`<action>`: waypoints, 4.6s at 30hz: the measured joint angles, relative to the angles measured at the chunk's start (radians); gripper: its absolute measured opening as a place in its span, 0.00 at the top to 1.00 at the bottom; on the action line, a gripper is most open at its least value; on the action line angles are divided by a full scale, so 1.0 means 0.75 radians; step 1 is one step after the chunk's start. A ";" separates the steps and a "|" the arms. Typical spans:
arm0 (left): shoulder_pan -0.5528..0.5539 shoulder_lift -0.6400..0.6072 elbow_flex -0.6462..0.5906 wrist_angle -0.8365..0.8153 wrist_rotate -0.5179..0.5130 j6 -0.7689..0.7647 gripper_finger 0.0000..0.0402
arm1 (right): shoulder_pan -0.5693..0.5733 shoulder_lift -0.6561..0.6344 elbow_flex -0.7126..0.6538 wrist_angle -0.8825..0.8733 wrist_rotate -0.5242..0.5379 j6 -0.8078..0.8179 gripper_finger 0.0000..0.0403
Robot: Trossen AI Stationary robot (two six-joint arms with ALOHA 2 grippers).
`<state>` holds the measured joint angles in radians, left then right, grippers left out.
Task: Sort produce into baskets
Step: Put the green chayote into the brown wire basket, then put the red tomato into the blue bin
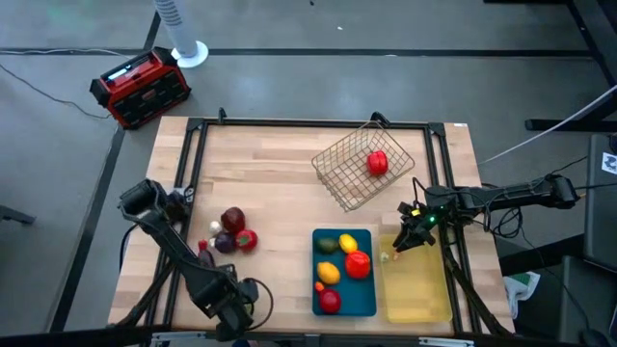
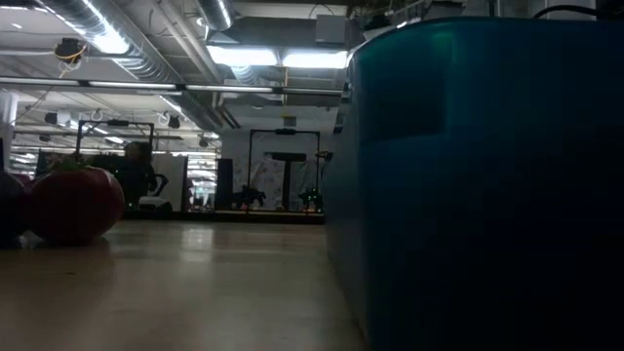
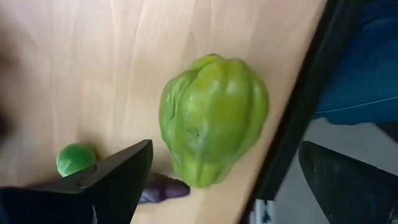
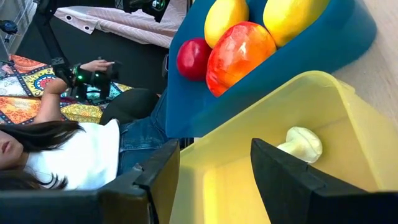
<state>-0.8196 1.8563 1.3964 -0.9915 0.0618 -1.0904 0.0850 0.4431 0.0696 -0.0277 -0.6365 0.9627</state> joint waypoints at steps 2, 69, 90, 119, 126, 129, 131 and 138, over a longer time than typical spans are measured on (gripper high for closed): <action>0.001 0.032 0.000 -0.001 -0.005 0.023 0.02 | 0.000 0.000 0.000 0.000 0.001 0.000 0.51; 0.848 -0.115 0.086 0.589 -0.026 0.610 0.22 | 0.000 -0.002 0.330 0.170 0.562 -0.856 0.51; 1.326 -0.030 0.086 1.195 -0.234 0.863 0.22 | -0.001 0.000 0.329 0.163 1.222 -1.088 0.51; 1.337 -0.221 0.085 0.549 -0.225 1.339 0.02 | -0.001 0.000 0.329 0.027 1.221 -1.085 0.51; 1.274 -0.245 0.085 -0.106 -0.225 1.209 0.02 | -0.001 0.000 0.329 0.028 1.221 -1.084 0.51; 1.254 -0.242 0.084 -0.348 -0.225 1.067 0.02 | 0.000 0.000 0.329 0.028 1.221 -1.084 0.51; 1.235 -0.239 0.084 -0.467 -0.225 1.000 0.02 | -0.001 0.000 0.329 0.028 1.221 -1.083 0.51; 1.111 -0.239 0.084 -0.564 -0.157 0.957 0.02 | -0.001 0.000 0.329 0.028 1.221 -1.082 0.51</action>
<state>0.0138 1.6770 1.4597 -1.4142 -0.0557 -0.3728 0.0845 0.4431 0.3161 -0.0067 0.2795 0.1509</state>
